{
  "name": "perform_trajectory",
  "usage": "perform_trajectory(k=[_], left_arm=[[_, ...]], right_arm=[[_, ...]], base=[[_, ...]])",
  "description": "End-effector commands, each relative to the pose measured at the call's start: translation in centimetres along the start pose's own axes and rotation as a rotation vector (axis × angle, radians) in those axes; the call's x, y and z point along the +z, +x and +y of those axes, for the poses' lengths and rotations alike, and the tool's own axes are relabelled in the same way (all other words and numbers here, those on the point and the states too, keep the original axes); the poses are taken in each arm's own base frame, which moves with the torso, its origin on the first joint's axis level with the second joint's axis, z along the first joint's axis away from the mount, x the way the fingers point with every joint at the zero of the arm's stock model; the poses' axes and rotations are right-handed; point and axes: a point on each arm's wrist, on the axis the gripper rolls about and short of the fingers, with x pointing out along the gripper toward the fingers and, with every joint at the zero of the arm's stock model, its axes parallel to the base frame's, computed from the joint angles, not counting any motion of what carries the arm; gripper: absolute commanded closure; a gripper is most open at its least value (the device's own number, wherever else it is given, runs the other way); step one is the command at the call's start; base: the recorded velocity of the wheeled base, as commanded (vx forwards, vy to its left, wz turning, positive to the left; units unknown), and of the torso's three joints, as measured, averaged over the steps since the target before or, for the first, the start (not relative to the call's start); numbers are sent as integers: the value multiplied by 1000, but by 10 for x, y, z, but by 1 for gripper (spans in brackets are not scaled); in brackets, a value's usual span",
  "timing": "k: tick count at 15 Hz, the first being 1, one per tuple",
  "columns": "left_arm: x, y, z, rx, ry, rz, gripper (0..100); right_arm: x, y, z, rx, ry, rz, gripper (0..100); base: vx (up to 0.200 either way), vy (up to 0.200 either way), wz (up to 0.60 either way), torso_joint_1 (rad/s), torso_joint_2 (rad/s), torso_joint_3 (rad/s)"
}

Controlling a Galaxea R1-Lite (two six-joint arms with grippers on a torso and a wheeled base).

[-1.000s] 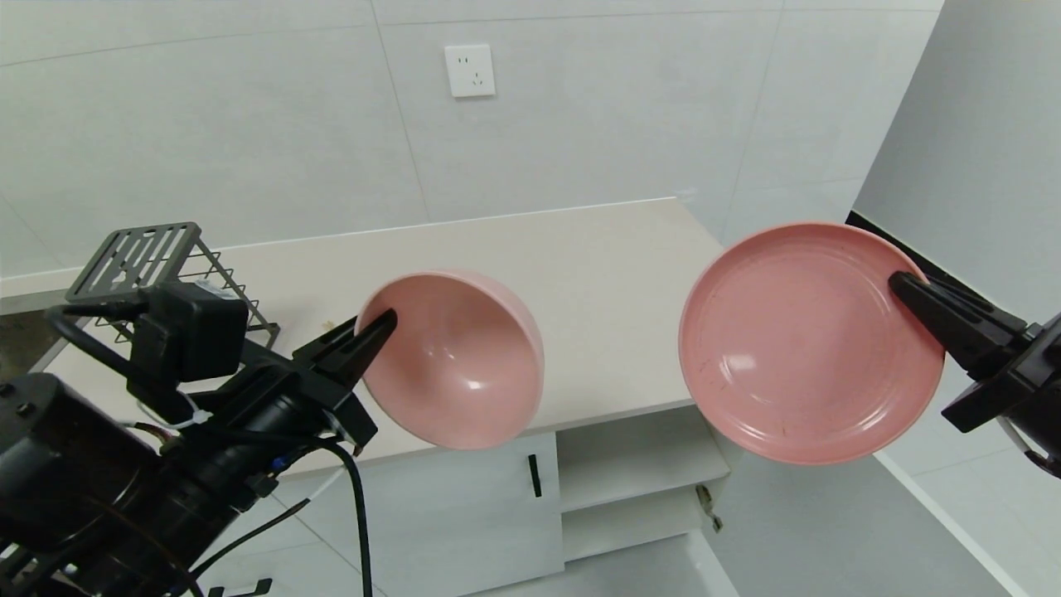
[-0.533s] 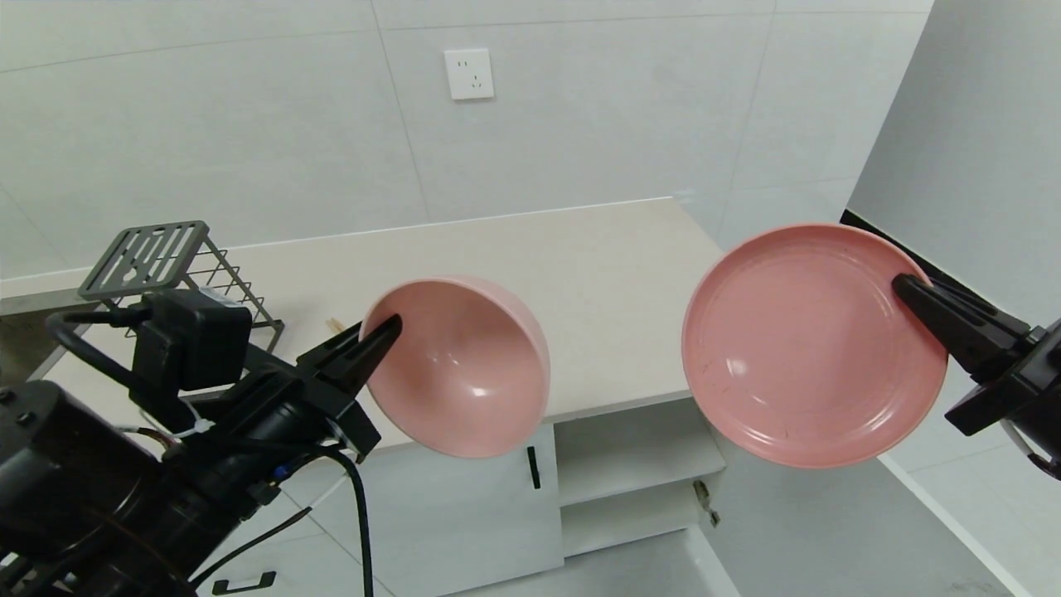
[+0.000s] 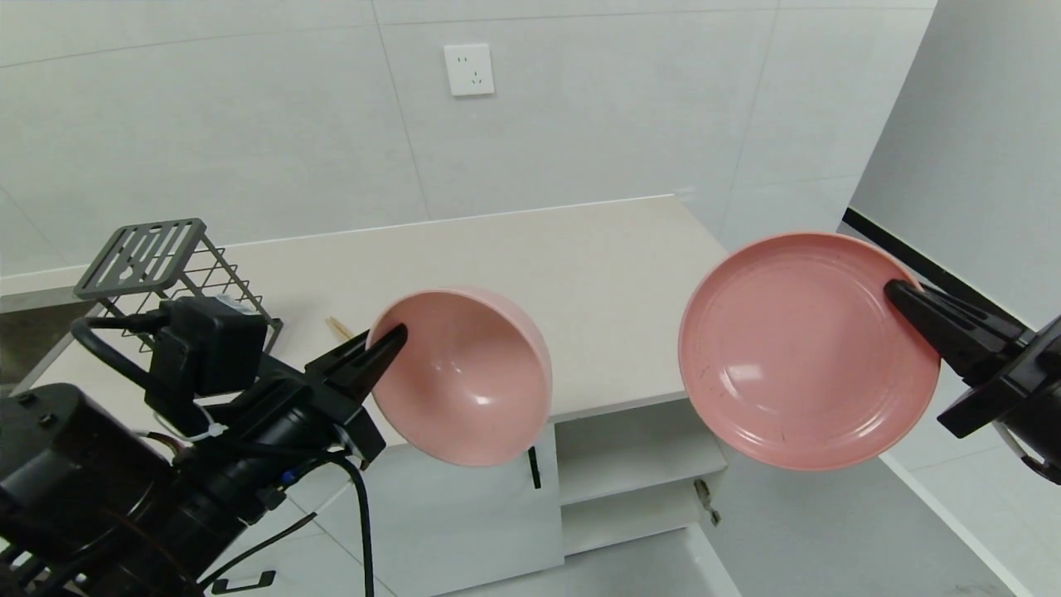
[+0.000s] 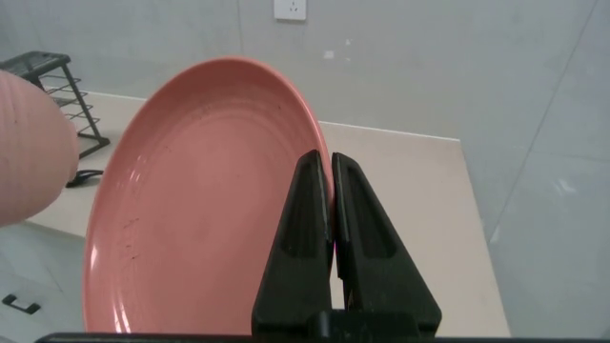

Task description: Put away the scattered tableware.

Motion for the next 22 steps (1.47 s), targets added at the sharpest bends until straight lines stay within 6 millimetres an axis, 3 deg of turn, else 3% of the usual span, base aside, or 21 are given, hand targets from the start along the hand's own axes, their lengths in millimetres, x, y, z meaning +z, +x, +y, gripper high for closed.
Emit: perform_trajectory(k=[1, 4, 14, 22], left_arm=[[-3, -1, -6, -30, -6, 13, 100], [-11, -5, -25, -113, -19, 58, 100], [-16, -6, -25, -115, -20, 82, 100], [-19, -10, -25, -117, -18, 102, 100]], right_arm=[[-1, 0, 0, 1, 1, 6, 100], [-8, -1, 1, 5, 3, 37, 100], [-15, -2, 2, 7, 1, 72, 100], [-17, -2, 2, 8, 0, 84, 100]], base=[[0, 0, 0, 0, 0, 0], [0, 0, 0, -154, 312, 152], [0, 0, 0, -157, 311, 155], [0, 0, 0, -257, 504, 245]])
